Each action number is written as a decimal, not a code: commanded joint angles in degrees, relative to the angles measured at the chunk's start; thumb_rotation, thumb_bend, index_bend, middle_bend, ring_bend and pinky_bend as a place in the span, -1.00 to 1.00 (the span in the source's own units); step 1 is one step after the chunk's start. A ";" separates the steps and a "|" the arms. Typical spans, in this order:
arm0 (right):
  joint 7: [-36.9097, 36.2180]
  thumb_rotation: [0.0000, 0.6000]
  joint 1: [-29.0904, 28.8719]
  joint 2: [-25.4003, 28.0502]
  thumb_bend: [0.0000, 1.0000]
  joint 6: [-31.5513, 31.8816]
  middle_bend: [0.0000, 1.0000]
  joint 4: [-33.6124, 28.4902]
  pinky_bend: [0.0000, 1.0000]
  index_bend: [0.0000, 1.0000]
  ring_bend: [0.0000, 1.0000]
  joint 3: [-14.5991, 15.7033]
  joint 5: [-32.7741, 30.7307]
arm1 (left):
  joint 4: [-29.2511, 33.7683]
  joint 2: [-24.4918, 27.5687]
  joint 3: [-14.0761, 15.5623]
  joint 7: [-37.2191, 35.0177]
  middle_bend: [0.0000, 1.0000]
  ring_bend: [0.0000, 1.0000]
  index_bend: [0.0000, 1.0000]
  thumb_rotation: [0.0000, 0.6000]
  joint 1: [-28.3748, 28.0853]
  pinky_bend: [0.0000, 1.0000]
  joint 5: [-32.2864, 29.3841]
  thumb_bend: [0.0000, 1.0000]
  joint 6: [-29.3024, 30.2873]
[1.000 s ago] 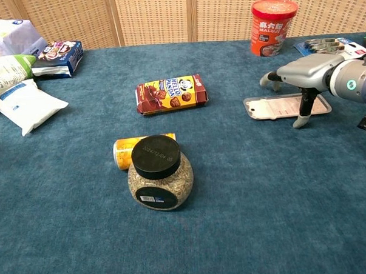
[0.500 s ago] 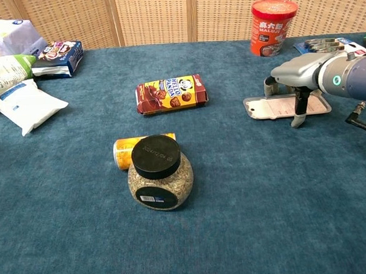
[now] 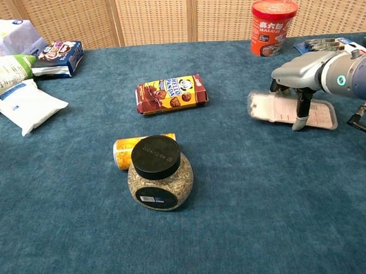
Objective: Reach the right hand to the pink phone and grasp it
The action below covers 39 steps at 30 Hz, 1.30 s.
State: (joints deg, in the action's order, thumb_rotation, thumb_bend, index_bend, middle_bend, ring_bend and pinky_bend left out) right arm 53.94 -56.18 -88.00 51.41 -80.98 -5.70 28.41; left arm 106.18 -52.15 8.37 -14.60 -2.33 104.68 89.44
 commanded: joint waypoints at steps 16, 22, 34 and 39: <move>0.67 1.00 -0.54 9.78 -0.72 11.22 0.38 -19.79 0.84 0.08 0.17 -0.68 4.26 | -0.28 -0.46 0.43 -0.27 -1.00 -1.00 -1.00 1.00 -0.64 -1.00 1.93 0.00 -0.13; -3.52 1.00 0.63 14.12 -0.72 13.53 0.38 -27.01 0.84 0.08 0.17 -3.00 7.06 | 0.76 0.01 1.25 0.66 -1.00 -1.00 -1.00 1.00 -0.63 -1.00 2.75 0.00 -0.72; -9.52 1.00 2.12 21.07 -0.72 15.54 0.37 -36.57 0.84 0.08 0.17 -6.36 11.99 | 1.25 0.15 2.11 1.10 -1.00 -1.00 -1.00 1.00 0.15 -1.00 4.22 0.00 0.56; -9.70 1.00 2.02 22.01 -0.72 15.96 0.38 -37.98 0.84 0.08 0.17 -6.51 12.25 | 0.90 0.07 2.20 0.77 -1.00 -1.00 -1.00 1.00 0.17 -1.00 4.36 0.00 0.75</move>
State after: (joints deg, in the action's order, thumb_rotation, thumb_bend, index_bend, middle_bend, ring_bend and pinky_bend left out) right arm 44.27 -54.13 -66.06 67.31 -118.86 -12.17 40.62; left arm 107.09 -52.08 10.57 -13.81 -2.15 109.04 90.20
